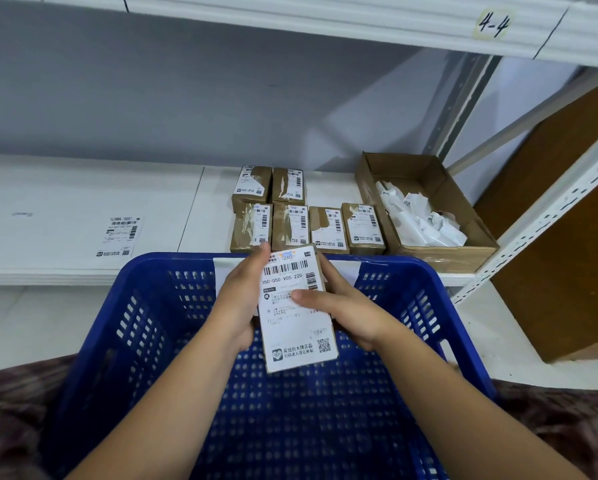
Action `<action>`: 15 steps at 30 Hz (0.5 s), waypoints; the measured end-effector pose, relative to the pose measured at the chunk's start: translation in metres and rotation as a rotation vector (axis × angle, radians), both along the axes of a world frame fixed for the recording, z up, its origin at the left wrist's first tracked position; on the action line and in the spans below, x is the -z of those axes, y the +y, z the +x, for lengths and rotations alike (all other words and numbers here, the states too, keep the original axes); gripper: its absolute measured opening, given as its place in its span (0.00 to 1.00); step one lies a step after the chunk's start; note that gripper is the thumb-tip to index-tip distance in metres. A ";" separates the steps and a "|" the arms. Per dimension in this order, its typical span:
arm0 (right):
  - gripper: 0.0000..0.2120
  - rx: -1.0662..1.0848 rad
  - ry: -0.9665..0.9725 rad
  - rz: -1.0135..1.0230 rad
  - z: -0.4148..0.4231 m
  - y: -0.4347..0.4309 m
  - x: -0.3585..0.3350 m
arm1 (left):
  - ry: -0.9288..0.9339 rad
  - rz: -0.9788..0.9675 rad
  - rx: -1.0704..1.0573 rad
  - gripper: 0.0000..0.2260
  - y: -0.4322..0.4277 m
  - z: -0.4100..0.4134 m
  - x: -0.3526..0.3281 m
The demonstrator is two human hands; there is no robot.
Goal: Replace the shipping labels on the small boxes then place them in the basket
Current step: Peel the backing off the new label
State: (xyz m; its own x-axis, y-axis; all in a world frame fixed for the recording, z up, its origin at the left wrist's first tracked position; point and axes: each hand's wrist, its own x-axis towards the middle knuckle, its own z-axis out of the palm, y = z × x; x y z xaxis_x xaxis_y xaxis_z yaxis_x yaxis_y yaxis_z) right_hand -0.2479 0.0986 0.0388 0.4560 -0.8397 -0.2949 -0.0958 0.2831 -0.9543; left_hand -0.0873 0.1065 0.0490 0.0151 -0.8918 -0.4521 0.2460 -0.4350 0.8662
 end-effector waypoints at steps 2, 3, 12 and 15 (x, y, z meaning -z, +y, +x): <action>0.37 0.024 -0.003 0.007 0.001 0.001 0.001 | -0.016 0.040 -0.064 0.25 0.001 -0.003 0.000; 0.36 0.037 -0.005 0.015 0.000 0.001 0.002 | -0.016 0.061 -0.119 0.25 0.001 -0.004 0.000; 0.31 0.344 -0.138 0.021 -0.002 -0.009 0.008 | -0.021 -0.060 0.211 0.21 0.004 -0.002 0.000; 0.29 0.436 -0.213 0.028 -0.007 -0.012 0.006 | -0.061 -0.017 0.345 0.31 0.007 -0.001 0.007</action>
